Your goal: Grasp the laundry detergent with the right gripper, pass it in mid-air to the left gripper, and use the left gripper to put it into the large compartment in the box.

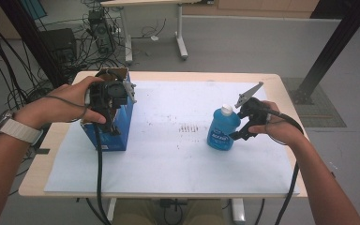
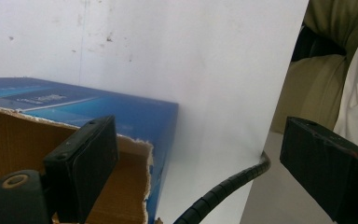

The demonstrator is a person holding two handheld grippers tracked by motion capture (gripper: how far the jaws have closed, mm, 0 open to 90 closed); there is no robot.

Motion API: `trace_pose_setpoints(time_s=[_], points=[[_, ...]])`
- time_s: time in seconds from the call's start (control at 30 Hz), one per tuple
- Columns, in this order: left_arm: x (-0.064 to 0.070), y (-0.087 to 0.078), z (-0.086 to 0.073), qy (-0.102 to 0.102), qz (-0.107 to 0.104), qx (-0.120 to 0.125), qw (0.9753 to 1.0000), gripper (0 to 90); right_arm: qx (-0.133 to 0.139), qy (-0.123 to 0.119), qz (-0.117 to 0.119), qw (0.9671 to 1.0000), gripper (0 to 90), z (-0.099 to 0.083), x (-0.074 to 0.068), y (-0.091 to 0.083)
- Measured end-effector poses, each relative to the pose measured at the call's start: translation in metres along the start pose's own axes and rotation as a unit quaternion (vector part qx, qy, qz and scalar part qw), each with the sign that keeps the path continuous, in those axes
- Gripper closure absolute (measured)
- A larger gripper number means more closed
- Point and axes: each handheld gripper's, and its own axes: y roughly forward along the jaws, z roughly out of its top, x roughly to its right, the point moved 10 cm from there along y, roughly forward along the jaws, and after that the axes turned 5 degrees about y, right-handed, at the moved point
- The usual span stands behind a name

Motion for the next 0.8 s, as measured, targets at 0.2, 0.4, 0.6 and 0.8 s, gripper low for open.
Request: trace_pose_setpoints(time_s=[0.2,0.4,0.6,0.8], points=[[-0.0007,0.0,-0.0005,0.002,0.0,-0.001,1.0,11.9,0.0,0.0,0.001,1.0,6.5,-0.0001,0.0002,0.0003],[-0.0008,-0.0001,-0.001,0.003,0.0,-0.003,1.0,11.9,0.0,0.0,0.0,1.0,6.5,0.0002,0.0004,0.0003],[-0.0008,-0.0001,-0.0008,0.003,0.0,-0.001,1.0,11.9,0.001,0.0,-0.001,1.0,6.5,0.0006,0.0005,0.0005],[-0.0007,0.0002,-0.0004,0.002,0.001,0.0,1.0,11.9,0.005,0.001,-0.002,1.0,6.5,0.0003,0.0003,0.0022]])
